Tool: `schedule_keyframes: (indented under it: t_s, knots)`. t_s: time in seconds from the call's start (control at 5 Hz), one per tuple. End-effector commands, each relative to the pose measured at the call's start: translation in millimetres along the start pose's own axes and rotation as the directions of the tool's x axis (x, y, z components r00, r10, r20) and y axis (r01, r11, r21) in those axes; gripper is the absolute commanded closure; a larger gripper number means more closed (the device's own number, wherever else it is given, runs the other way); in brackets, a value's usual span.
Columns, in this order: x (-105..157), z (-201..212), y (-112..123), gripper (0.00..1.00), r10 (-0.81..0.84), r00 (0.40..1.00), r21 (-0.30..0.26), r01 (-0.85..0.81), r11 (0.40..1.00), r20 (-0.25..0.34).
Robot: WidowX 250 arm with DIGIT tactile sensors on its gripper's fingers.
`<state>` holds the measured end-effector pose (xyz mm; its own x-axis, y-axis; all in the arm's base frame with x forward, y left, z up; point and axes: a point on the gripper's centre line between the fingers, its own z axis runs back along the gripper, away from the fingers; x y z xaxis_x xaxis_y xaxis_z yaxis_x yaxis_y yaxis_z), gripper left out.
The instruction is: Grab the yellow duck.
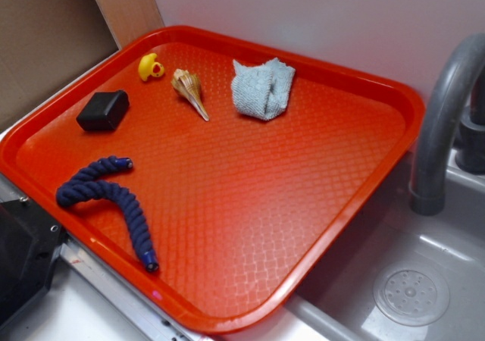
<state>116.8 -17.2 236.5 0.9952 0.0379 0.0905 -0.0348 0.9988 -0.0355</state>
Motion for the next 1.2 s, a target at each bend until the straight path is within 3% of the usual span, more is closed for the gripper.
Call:
schedule_keyframes:
  t_s: [0.0, 0.4, 0.6, 0.8, 1.0]
  knots:
    - [0, 0, 0, 0.0, 0.0, 1.0, 0.0, 0.0, 1.0, 0.0]
    - [50, -54, 34, 0.0, 0.264, 0.962, 0.054, -0.268, 0.962, 0.072]
    - [81, -83, 71, 0.0, 0.42, 0.892, 0.097, -0.439, 0.894, 0.165]
    - [105, -113, 110, 0.0, 0.522, 0.832, 0.049, -0.539, 0.841, 0.189]
    - [126, -130, 128, 0.0, 0.54, 0.816, 0.075, -0.563, 0.823, 0.206]
